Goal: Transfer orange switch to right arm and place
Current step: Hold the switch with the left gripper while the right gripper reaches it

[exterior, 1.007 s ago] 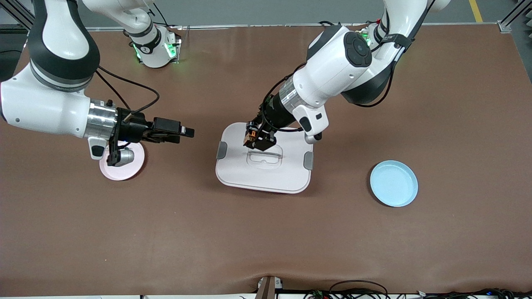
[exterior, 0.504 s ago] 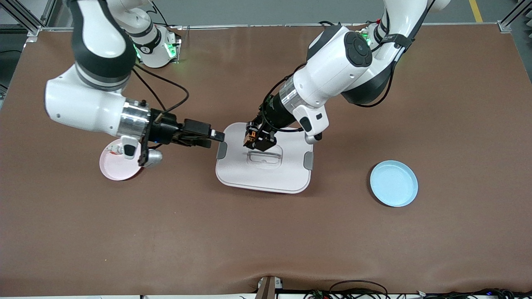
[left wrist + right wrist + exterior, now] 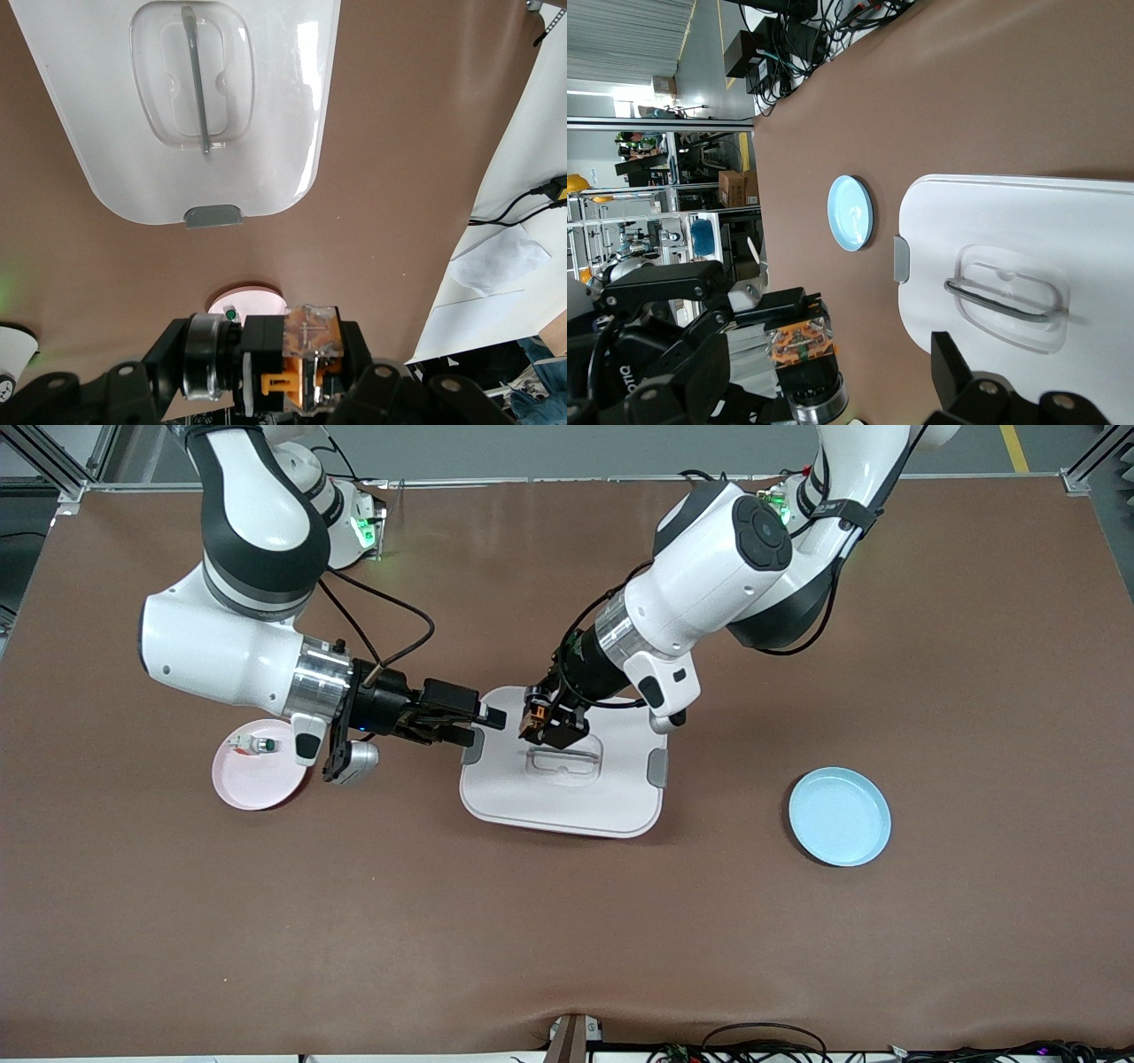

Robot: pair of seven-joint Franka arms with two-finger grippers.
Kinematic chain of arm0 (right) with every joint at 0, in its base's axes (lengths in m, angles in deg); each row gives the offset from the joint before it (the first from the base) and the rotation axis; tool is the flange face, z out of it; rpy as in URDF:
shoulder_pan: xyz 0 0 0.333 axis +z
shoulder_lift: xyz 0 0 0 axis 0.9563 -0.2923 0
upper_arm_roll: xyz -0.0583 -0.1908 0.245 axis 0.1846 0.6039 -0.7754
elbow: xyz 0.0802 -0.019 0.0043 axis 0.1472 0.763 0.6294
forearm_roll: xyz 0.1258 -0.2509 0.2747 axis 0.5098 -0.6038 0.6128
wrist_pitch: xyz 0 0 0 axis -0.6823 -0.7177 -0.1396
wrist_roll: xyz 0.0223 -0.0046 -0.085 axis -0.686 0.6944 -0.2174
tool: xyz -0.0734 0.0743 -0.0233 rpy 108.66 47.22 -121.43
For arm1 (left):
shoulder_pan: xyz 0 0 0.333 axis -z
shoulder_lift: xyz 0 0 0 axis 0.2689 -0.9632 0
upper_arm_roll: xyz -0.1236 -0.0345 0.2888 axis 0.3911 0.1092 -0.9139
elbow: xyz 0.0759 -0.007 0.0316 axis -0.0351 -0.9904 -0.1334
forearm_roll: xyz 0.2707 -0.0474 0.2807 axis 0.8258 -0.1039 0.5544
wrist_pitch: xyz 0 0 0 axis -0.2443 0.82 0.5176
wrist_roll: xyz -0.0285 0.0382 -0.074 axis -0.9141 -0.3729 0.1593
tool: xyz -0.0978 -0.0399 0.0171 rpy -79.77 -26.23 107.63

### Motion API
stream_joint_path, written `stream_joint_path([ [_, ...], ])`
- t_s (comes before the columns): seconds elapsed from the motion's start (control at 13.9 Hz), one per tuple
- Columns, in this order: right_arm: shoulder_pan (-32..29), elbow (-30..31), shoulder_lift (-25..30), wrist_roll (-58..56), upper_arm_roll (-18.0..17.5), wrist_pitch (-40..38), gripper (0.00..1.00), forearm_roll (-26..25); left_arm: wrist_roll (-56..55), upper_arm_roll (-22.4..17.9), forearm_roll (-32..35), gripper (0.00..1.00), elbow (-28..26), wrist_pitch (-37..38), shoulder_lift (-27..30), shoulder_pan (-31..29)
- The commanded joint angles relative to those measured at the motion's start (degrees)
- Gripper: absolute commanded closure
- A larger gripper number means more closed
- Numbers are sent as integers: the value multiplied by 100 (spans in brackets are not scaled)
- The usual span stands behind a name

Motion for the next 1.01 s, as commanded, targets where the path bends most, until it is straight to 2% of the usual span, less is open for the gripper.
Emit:
stream_joint_path([
  [0.0, 112, -139, -73, -96, 58, 57, 0, 194, -172, -16, 151, 60, 102, -89, -53, 49],
  [0.22, 278, -139, -108, -105, 58, 259, 0, 484, -172, -16, 151, 60, 102, -89, -53, 49],
  [0.94, 420, -183, -328, -596, 58, 383, 0, 502, -163, -16, 151, 60, 102, -97, -45, 49],
])
